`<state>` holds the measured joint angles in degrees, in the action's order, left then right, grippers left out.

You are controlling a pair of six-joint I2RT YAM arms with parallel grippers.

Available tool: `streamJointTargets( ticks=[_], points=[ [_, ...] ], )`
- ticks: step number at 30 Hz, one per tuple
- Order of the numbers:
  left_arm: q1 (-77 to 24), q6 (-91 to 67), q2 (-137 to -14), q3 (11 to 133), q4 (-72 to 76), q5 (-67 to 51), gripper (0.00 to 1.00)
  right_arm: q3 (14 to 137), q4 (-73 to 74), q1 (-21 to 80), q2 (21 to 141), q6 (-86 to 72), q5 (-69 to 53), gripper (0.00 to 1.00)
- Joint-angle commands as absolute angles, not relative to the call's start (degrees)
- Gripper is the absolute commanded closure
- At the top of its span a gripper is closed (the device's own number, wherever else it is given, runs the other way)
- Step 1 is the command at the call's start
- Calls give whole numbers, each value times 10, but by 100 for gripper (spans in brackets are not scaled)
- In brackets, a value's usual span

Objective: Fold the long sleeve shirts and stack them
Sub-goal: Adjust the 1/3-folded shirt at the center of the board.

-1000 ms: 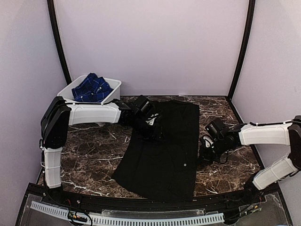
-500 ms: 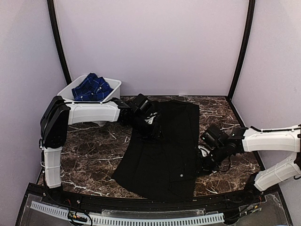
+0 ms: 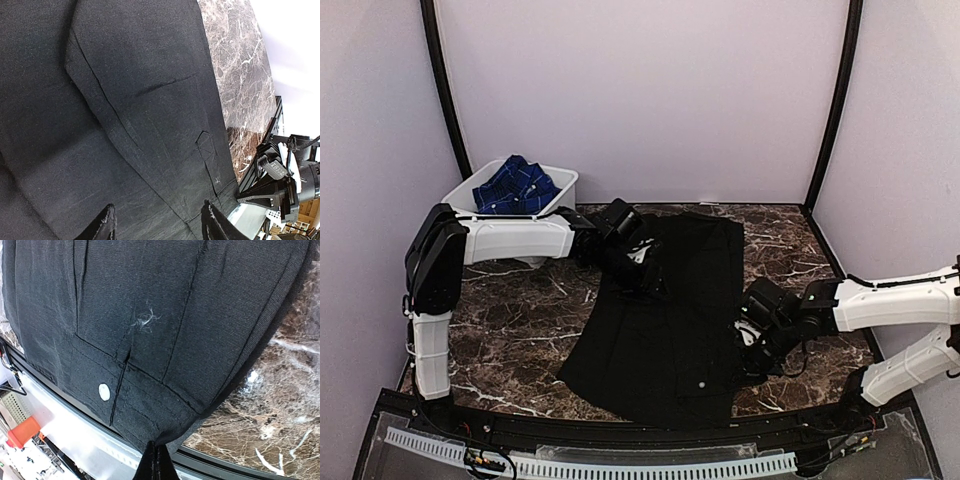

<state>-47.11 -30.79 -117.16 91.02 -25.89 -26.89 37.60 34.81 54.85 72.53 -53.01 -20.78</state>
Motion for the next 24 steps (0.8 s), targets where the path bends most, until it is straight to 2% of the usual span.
streamJointTargets(
  ticks=[1, 13, 16, 18, 21, 24],
  points=[
    [-469, -299, -1134, 918, -278, -275, 44, 379, 359, 563, 720, -541, -201, 100],
    [-469, -307, -1134, 912, -274, -271, 44, 372, 347, 574, 725, -544, -184, 100],
    [-469, -309, -1135, 912, -273, -264, 44, 423, 389, 544, 727, -506, -125, 71],
    [-469, -310, -1138, 915, -267, -259, 44, 457, 391, 503, 733, -472, -107, 58],
    [-469, -308, -1144, 923, -259, -242, 44, 511, 369, 433, 763, -414, -91, 55],
    [-468, -307, -1155, 939, -249, -225, 46, 568, 323, 385, 814, -369, -66, 58]
  ],
)
